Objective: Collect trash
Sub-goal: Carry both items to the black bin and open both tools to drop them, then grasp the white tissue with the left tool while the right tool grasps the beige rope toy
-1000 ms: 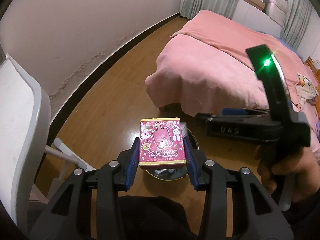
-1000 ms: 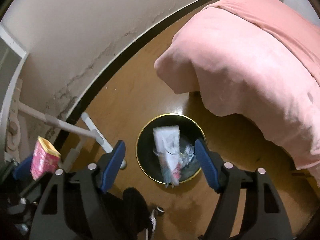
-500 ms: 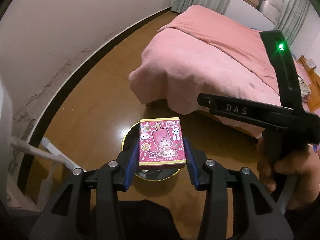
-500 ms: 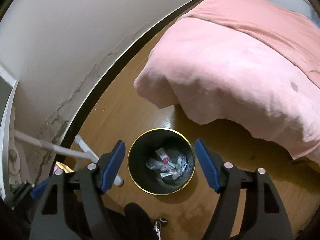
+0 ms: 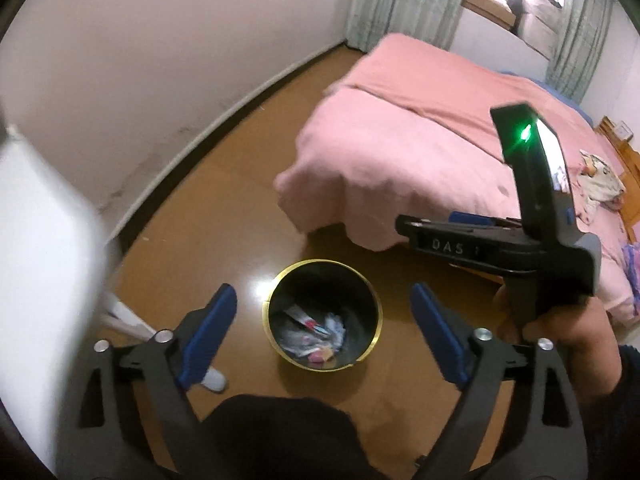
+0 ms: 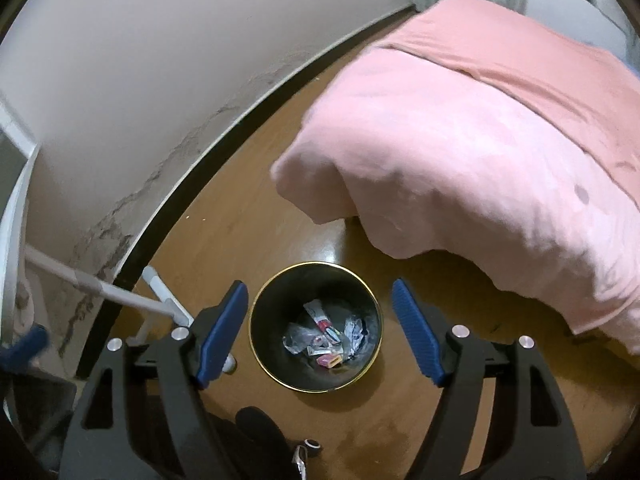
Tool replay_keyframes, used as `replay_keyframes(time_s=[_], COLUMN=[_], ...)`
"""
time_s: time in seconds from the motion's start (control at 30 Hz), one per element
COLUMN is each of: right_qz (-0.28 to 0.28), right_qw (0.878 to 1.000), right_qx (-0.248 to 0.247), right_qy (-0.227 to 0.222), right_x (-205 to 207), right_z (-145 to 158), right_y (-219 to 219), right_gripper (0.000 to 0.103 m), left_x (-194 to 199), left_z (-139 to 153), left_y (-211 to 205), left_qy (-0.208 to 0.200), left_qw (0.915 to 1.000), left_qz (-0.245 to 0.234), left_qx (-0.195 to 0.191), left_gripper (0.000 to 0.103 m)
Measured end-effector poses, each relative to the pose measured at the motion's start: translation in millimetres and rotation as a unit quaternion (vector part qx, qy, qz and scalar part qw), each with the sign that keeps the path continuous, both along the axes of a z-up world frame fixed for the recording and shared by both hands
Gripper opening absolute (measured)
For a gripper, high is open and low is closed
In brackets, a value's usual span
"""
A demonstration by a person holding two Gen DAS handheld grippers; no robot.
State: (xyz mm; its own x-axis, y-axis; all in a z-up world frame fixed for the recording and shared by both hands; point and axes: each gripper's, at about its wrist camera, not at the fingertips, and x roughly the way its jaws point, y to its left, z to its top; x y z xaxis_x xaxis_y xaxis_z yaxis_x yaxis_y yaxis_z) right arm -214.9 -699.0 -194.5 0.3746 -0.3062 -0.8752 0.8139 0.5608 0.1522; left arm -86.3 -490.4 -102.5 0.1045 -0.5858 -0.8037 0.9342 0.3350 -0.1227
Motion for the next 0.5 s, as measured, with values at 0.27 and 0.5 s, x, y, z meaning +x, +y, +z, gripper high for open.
replay_keyframes(time_s=[0.27,0.5], right_qz=[0.119,0.329], right_qw=[0.991,0.937], right_qx=[-0.041,-0.038], right_qy=[-0.045,-0.112], right_x=[57,161], right_z=[63,126], right_y=[84,232], right_gripper=[0.075,0.075], left_x=[69,152], left_z=[66,85], left_y=[147,314], left_qy=[-0.05,-0.086], left_qw=[0.9912,0.9525], left_qz=[0.114,0.29], left_qx=[-0.046,-0.034], left_gripper=[0.093,0.093])
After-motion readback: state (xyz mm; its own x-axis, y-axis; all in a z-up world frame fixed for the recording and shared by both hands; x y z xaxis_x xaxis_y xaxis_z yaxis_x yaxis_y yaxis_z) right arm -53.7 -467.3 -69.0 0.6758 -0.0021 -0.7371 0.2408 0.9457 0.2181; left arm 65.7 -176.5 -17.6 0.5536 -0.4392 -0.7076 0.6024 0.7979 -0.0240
